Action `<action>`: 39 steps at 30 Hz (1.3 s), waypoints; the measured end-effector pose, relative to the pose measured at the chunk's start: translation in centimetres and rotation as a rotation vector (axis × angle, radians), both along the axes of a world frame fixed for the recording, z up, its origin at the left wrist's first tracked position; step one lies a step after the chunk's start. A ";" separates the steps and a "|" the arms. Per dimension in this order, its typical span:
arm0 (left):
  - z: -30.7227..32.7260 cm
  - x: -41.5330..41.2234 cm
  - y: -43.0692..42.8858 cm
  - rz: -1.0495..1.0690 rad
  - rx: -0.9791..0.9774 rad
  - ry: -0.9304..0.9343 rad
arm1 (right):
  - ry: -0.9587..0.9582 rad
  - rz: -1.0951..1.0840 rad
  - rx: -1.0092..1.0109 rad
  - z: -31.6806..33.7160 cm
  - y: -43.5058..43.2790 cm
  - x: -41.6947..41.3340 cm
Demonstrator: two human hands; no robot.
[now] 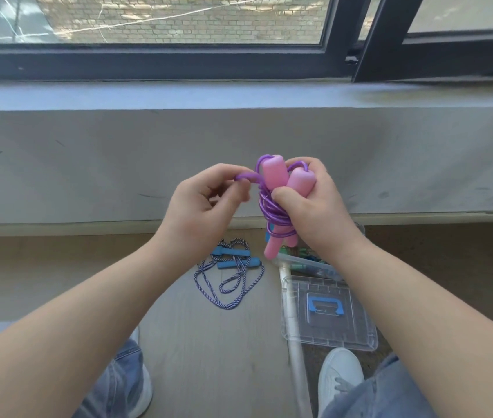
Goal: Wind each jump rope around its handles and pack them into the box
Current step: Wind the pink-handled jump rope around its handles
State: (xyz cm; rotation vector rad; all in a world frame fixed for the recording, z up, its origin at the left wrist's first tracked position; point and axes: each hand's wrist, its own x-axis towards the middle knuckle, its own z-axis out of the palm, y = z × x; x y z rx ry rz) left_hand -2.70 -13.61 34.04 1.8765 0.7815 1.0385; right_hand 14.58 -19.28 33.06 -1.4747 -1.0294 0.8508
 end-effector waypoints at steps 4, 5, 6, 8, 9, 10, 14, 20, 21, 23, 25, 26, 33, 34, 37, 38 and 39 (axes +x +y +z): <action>-0.5 -0.1 -0.2 -0.109 0.379 0.193 | -0.060 0.016 -0.051 -0.9 0.1 0.0; -0.6 -0.1 -0.2 -0.138 0.399 0.191 | -0.064 0.026 -0.053 -1.1 0.2 0.0; -0.5 0.0 -0.4 -0.142 0.406 0.187 | -0.061 0.029 -0.057 -1.2 0.2 0.1; -0.6 0.1 -0.8 -0.109 0.259 0.126 | -0.037 0.024 -0.058 -1.1 0.4 0.1; -0.5 0.3 -1.0 -0.083 0.082 0.055 | -0.022 0.019 -0.055 -1.0 0.4 0.1; -0.3 0.4 -1.1 -0.056 -0.104 -0.030 | -0.002 0.016 -0.051 -0.9 0.5 0.1; 0.3 0.8 -1.2 0.052 -0.435 -0.252 | 0.096 0.035 -0.016 -0.7 0.5 -0.2; -0.3 0.9 -1.1 0.017 -0.526 -0.293 | 0.212 0.056 -0.004 -0.4 0.5 -0.5; -0.3 1.0 -1.0 0.004 -0.556 -0.306 | 0.244 0.063 -0.012 -0.4 0.5 -0.4; -0.1 1.0 -1.0 -0.043 -0.625 -0.352 | 0.330 0.075 -0.028 -0.4 0.6 -0.5; 0.1 0.9 -0.8 -0.098 -0.657 -0.385 | 0.396 0.076 -0.050 -0.5 0.6 -0.4; 0.2 0.8 -0.8 -0.123 -0.653 -0.389 | 0.417 0.079 -0.060 -0.6 0.7 -0.3; 0.2 0.7 -0.6 -0.142 -0.580 -0.319 | 0.515 0.140 -0.049 -0.7 0.8 -0.1; 0.4 0.9 -0.5 -0.090 -0.614 -0.356 | 0.526 0.145 -0.042 -0.8 0.8 -0.2; 0.9 1.3 -0.2 0.021 -0.800 -0.511 | 0.524 0.162 -0.017 -0.9 0.7 -0.3; 1.0 1.3 -0.2 0.035 -0.831 -0.517 | 0.516 0.158 -0.011 -0.9 0.7 -0.2; 1.0 1.3 -0.1 0.047 -0.837 -0.498 | 0.510 0.149 -0.005 -0.8 0.7 -0.1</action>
